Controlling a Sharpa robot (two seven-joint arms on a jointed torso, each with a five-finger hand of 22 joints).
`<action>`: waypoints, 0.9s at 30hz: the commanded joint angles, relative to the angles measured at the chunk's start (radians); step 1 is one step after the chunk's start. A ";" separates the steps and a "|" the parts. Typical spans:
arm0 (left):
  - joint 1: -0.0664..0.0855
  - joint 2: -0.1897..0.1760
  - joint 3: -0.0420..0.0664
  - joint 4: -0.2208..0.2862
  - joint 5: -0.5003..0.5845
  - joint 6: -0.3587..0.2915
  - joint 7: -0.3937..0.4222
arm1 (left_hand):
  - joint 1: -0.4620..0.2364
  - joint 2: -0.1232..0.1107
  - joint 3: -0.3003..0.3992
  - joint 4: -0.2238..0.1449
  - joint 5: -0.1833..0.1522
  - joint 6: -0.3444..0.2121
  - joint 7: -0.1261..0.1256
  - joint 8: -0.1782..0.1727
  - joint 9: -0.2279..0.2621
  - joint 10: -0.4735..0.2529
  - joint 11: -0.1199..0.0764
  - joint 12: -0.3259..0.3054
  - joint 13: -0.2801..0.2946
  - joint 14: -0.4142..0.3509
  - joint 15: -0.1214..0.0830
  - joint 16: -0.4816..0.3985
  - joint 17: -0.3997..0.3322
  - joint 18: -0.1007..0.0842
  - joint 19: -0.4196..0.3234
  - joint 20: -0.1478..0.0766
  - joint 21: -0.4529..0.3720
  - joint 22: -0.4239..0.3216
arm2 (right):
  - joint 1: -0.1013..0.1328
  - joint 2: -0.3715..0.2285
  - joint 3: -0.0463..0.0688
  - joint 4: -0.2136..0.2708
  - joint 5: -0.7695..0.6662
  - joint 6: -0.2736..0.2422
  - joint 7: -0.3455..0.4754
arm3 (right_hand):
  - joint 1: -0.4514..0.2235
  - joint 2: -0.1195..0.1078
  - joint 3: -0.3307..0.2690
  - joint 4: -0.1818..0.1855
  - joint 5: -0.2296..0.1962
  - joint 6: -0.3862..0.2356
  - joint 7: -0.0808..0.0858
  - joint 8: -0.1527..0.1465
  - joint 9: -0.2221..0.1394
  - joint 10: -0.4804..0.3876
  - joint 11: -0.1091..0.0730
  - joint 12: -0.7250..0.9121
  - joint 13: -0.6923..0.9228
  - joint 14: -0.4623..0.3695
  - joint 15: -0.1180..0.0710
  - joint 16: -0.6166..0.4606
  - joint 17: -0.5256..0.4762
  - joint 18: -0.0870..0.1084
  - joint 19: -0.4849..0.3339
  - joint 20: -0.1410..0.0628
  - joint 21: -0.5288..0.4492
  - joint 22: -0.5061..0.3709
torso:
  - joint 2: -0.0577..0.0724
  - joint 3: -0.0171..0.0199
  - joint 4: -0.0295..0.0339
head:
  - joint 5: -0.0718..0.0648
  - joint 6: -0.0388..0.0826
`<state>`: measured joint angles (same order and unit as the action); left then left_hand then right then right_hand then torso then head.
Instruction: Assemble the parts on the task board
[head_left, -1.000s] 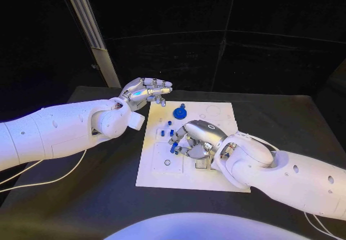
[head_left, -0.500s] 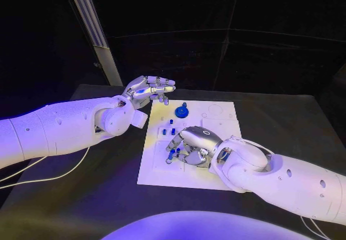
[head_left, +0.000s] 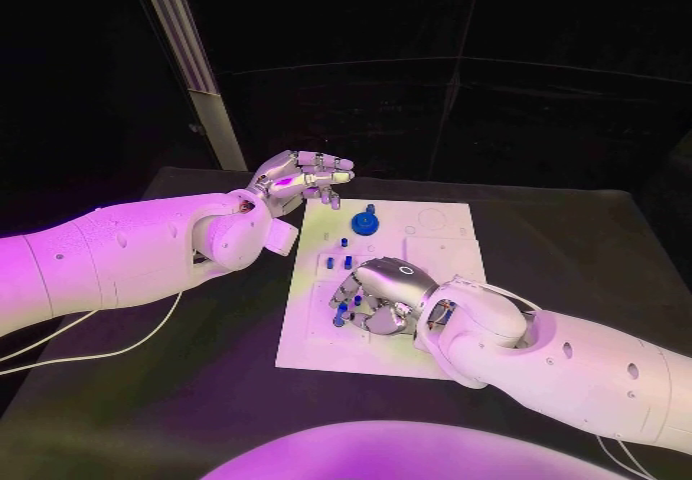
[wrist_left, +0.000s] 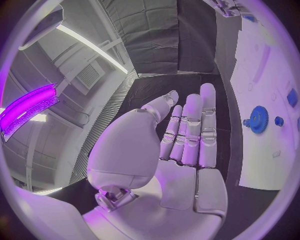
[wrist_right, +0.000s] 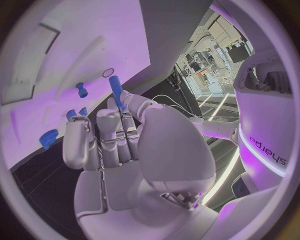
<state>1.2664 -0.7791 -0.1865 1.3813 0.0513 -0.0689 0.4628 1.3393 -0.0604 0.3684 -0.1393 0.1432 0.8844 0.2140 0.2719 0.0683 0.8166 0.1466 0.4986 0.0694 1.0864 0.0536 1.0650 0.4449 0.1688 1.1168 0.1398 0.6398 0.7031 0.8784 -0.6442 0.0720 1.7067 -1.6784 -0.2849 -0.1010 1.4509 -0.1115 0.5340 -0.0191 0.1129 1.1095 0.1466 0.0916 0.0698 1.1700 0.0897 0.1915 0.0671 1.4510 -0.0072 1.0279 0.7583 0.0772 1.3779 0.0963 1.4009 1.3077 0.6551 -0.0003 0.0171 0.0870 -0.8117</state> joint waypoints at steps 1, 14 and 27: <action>0.002 -0.001 0.001 0.002 0.004 0.007 0.010 | -0.006 0.007 -0.005 -0.001 0.004 -0.009 0.000 0.005 0.000 -0.010 0.000 0.003 -0.001 -0.008 -0.001 0.004 -0.001 0.014 -0.001 0.006 -0.006 -0.001 | 0.001 0.005 -0.003 -0.006 -0.018 0.018 -0.012 | -0.009 0.002 -0.007 -0.001 0.007 0.000 0.005 -0.007 0.001 0.017 -0.013 0.002 0.002 0.007 -0.001 0.003 0.002 -0.011 0.007 0.003 0.003 0.015 | 0.000 -0.0001 -0.0007 | 0.004 -0.001; 0.002 -0.006 0.001 0.004 0.004 0.007 0.010 | -0.006 0.007 -0.005 -0.001 0.004 -0.009 0.000 0.005 0.000 -0.010 0.000 0.003 -0.001 -0.008 -0.001 0.004 -0.001 0.014 -0.001 0.006 -0.006 -0.001 | 0.001 0.019 -0.010 -0.030 -0.038 0.023 -0.035 | -0.011 0.003 -0.008 0.000 0.008 0.001 0.004 -0.007 0.001 0.017 -0.013 0.001 0.002 0.007 -0.001 0.004 0.002 -0.011 0.007 0.003 0.003 0.015 | 0.001 0.0008 -0.0009 | 0.009 -0.002; 0.002 -0.006 0.001 0.004 0.004 0.008 0.010 | -0.006 0.007 -0.005 -0.001 0.004 -0.009 0.000 0.005 0.000 -0.010 0.000 0.003 -0.001 -0.008 -0.001 0.004 -0.001 0.014 -0.001 0.006 -0.006 -0.001 | -0.002 0.029 -0.011 -0.033 -0.055 -0.027 -0.056 | -0.013 0.005 -0.009 0.002 0.009 0.002 0.004 -0.007 0.001 0.018 -0.014 0.001 0.002 0.007 -0.001 0.006 0.004 -0.011 0.007 0.003 0.003 0.015 | 0.000 -0.0001 0.0001 | 0.008 -0.002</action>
<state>1.2666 -0.7848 -0.1864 1.3832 0.0513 -0.0689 0.4629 1.3393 -0.0604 0.3684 -0.1393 0.1432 0.8844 0.2140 0.2719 0.0683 0.8167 0.1466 0.4986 0.0694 1.0864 0.0536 1.0650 0.4451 0.1688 1.1168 0.1398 0.6398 0.7033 0.8757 -0.6169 0.0609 1.6728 -1.7179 -0.2891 -0.1422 1.4404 -0.1118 0.5326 -0.0179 0.1168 1.1077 0.1450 0.0863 0.0705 1.1759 0.0837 0.1878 0.0683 1.4509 -0.0072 1.0279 0.7606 0.0773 1.3778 0.0963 1.4009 1.3075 0.6557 0.0001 0.0166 0.0949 -0.8128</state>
